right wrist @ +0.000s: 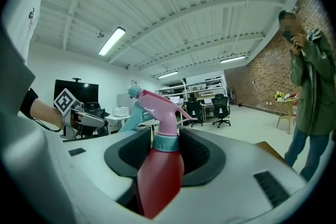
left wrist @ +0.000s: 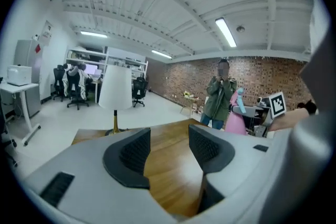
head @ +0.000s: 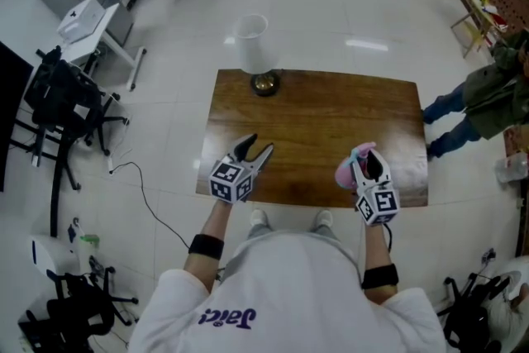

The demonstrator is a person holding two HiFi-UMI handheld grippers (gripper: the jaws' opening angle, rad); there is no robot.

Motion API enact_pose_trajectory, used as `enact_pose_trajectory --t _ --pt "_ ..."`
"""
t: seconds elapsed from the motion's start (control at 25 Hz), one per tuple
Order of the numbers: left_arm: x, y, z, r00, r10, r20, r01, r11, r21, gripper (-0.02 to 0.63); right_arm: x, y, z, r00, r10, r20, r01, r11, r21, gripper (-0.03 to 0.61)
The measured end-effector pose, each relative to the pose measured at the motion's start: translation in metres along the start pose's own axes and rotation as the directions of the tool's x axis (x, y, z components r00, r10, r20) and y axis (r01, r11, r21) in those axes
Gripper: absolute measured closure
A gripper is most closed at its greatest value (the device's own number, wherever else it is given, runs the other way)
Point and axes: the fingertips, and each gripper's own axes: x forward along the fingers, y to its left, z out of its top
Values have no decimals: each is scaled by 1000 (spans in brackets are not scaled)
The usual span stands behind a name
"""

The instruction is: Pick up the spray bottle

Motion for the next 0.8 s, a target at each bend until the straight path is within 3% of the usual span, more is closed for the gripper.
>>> enact_pose_trajectory --t 0.16,0.44,0.6,0.8 --pt "-13 1 11 990 65 127 -69 997 29 382 -5 -3 -7 1000 -20 -3 20 1000 -17 405" --pt "-32 4 19 958 161 237 -179 982 59 382 -12 -7 -11 997 -75 16 75 996 -37 404" --pt "-40 9 16 939 205 276 -223 974 38 382 -14 0 -13 996 -73 42 75 997 -31 405" --pt "-41 5 7 937 199 289 -224 973 58 380 -16 6 -16 995 -79 59 80 997 -13 403"
